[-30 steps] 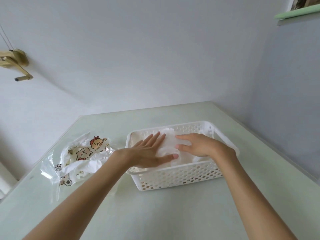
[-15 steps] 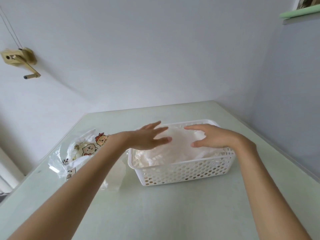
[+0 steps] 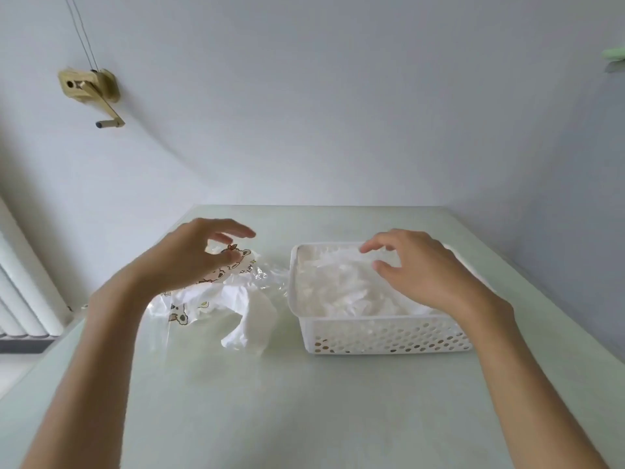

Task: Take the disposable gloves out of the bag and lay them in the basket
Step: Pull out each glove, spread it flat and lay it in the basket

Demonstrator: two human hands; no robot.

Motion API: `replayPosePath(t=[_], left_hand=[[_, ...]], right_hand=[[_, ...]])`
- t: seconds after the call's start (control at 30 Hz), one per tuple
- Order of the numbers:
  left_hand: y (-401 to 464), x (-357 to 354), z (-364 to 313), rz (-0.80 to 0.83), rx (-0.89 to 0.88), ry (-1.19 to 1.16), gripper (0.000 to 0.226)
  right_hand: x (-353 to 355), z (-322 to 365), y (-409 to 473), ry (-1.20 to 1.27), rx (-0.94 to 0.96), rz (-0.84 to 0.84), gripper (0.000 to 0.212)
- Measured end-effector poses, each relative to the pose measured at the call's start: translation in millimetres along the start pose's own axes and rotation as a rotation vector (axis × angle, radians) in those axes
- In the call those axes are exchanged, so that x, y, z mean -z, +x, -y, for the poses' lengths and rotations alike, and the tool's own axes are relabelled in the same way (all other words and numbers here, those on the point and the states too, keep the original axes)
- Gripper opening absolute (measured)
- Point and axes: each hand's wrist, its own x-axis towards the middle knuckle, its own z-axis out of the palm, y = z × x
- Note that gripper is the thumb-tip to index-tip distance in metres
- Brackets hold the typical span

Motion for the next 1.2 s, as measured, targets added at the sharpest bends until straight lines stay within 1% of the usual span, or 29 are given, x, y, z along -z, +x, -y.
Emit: replayPosePath(t=[0.07,0.13,0.2,0.23,0.27,0.3,0.33,0.4,0.53,0.6,0.63,0.7,0.73,0.8,0.87,0.97,1.0,1.03,1.1,1.13,1.2], left_hand=[[-14.3,5.3,27.6,0.041,0.112,0.073,0.032],[-19.1,4.4,48.6,0.125,0.224,0.105,0.035],[-16.3,-1.7,61.3,0.184,0.278,0.100,0.040],[-14.2,-5.9,65.0,0.185,0.279,0.091,0.038],[-14.0,-8.0,69.6,0.173,0.281,0.078,0.034],[-13.6,-10.5,73.8,0.169,0.288,0.066,0.031],[-13.3,-12.5,78.4,0.170,0.299,0.061,0.028],[-11.7,-15.3,83.5,0.181,0.305,0.063,0.025],[-13.0,-6.7,91.3,0.172,0.269,-0.033,0.022],[-13.7,-0.8,89.0,0.117,0.238,-0.117,0.025],[-14.0,2.3,86.7,0.058,0.225,-0.165,0.026],[-15.2,8.4,81.2,-0.081,0.205,-0.258,0.022],[-15.5,10.2,78.2,-0.117,0.203,-0.288,0.022],[-15.4,9.2,75.0,-0.114,0.216,-0.267,0.024],[-13.8,1.1,76.4,-0.112,0.234,-0.214,0.019],[-9.4,-13.1,79.4,-0.221,0.261,-0.234,0.009],[-8.1,-16.0,80.3,-0.249,0.251,-0.278,0.009],[-7.4,-17.5,81.0,-0.261,0.239,-0.334,0.009],[-8.2,-17.4,83.5,-0.244,0.229,-0.400,0.006],[-9.0,-16.7,85.6,-0.234,0.239,-0.401,0.006],[-10.0,-14.8,91.2,-0.242,0.290,-0.357,0.004]], right_hand=[[-15.9,34.6,-3.2,0.055,0.091,-0.006,0.020],[-38.4,70.1,2.0,0.055,0.179,-0.027,0.025],[-63.6,95.7,10.5,-0.043,0.220,-0.002,0.040],[-74.2,105.4,14.6,-0.140,0.225,0.043,0.046],[-83.8,115.7,20.6,-0.244,0.225,0.110,0.047],[-89.5,122.6,25.7,-0.324,0.225,0.162,0.039],[-92.9,126.2,31.3,-0.353,0.221,0.197,0.027],[-89.3,121.9,45.0,-0.263,0.169,0.247,0.007],[-64.4,118.2,74.5,0.186,-0.010,0.376,0.013],[-61.9,122.7,86.5,0.402,-0.087,0.415,0.016],[-63.4,126.1,90.8,0.468,-0.121,0.429,0.017],[-71.0,133.3,98.0,0.522,-0.165,0.448,0.018],[-75.6,136.4,100.4,0.540,-0.181,0.452,0.018],[-84.1,142.6,103.0,0.573,-0.212,0.435,0.020],[-91.9,149.1,103.4,0.619,-0.242,0.399,0.027],[-98.9,153.6,98.9,0.709,-0.243,0.398,0.042],[-99.9,153.5,96.8,0.705,-0.222,0.407,0.039],[-101.2,152.5,95.6,0.700,-0.208,0.407,0.030],[-104.5,147.0,96.4,0.708,-0.216,0.370,0.017],[-106.1,143.0,97.8,0.715,-0.226,0.344,0.015],[-107.4,134.9,101.4,0.754,-0.257,0.287,0.018]])
